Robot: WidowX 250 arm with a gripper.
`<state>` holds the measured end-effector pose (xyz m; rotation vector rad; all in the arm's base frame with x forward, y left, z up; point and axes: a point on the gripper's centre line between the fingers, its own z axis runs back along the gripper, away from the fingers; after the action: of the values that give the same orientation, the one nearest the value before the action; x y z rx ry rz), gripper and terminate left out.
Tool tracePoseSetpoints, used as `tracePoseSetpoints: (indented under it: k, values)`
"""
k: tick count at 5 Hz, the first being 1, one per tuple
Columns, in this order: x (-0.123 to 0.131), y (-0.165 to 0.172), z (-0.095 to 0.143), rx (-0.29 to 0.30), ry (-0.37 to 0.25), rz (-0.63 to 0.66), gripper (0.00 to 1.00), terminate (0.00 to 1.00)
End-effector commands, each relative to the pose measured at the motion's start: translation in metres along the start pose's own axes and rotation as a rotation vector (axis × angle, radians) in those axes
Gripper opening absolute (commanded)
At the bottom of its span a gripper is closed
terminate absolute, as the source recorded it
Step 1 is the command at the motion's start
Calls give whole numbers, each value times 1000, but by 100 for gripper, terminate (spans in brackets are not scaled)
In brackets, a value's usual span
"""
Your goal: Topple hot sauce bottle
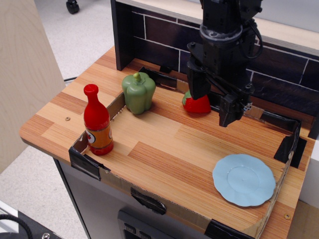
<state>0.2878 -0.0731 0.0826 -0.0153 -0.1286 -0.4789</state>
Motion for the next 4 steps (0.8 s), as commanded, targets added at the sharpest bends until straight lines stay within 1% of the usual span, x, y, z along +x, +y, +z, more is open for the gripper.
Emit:
tracePoseSetpoints:
  k: [1, 2, 3, 4]
  values:
    - [0, 0, 0, 0, 0, 0, 100, 0]
    - [-16, 12, 17, 56, -65, -193, 100, 0]
    - [-33, 25, 23, 72, -58, -353, 100, 0]
    - [-45, 50, 29, 67, -49, -515, 100, 0]
